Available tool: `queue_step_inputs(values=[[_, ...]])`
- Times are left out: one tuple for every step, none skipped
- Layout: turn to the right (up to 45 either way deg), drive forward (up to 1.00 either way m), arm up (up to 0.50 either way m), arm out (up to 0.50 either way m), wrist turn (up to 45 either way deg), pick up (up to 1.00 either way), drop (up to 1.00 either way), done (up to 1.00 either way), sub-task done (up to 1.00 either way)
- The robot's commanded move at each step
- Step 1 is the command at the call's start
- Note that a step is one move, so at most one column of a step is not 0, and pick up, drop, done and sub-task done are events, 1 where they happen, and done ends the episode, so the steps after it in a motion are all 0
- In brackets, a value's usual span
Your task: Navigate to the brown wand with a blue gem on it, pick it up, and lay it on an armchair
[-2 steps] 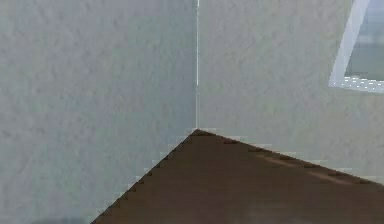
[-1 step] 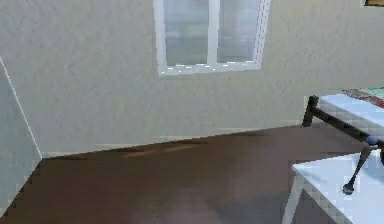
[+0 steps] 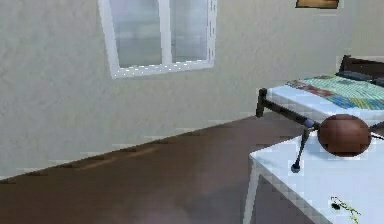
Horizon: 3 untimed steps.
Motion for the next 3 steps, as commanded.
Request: queue_step_inputs(values=[[0.0, 1.00, 0.00, 0.00, 0.0, 0.00, 0.00, 0.00, 0.00], [9.0, 0.00, 0.00, 0.00, 0.0, 0.00, 0.00, 0.00, 0.00], [0.0, 0.00, 0.50, 0.00, 0.0, 0.00, 0.00, 0.00, 0.00]])
